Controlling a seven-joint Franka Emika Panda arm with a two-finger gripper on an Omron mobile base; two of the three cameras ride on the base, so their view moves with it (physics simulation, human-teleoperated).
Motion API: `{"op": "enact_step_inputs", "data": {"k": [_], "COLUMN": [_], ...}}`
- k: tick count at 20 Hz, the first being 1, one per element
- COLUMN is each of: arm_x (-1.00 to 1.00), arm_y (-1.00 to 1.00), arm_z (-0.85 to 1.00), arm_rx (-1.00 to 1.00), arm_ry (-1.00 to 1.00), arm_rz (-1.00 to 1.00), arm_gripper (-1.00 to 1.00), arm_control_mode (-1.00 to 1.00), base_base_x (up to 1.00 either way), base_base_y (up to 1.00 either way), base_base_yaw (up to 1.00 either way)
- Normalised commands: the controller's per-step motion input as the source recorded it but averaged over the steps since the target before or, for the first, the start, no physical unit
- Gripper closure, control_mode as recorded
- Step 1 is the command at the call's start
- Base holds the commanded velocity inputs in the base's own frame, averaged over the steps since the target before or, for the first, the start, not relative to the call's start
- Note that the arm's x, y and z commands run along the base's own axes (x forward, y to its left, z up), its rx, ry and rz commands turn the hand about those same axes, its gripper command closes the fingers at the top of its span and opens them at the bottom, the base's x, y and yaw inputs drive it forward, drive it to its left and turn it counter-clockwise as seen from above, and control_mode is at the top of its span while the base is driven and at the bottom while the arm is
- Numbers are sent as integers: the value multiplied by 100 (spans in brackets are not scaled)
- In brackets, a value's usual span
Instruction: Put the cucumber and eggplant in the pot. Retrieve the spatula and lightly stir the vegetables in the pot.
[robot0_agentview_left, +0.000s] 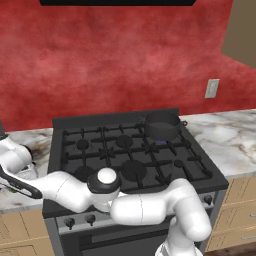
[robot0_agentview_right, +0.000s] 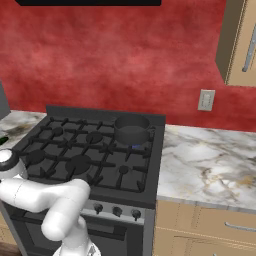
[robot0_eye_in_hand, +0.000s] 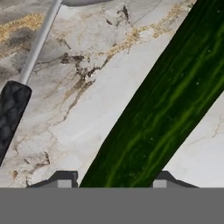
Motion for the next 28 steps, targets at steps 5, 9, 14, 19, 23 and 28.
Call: {"op": "enact_step_inputs", "data": {"k": [5,9,14,19,23,28], "arm_x": [-61,-64,-22,-5,0,9], "arm_y": [-50,-96,-100,-100,-100,-100], "arm_z": [14,36,31,22,28,14], "arm_rx": [15,27,28,24,26,23], "arm_ry": [-30,-35,-18,-1,0,6], "arm_rz": [0,-1,-8,-8,-4,-1], "arm_gripper": [100,100,100,100,100,100], "arm_control_mode": [-100,-100,-100,-100,-100,-100], "base_base_x": [0,0,0,0,0,0], "base_base_y": [0,0,0,0,0,0], "base_base_yaw": [0,0,0,0,0,0]}}
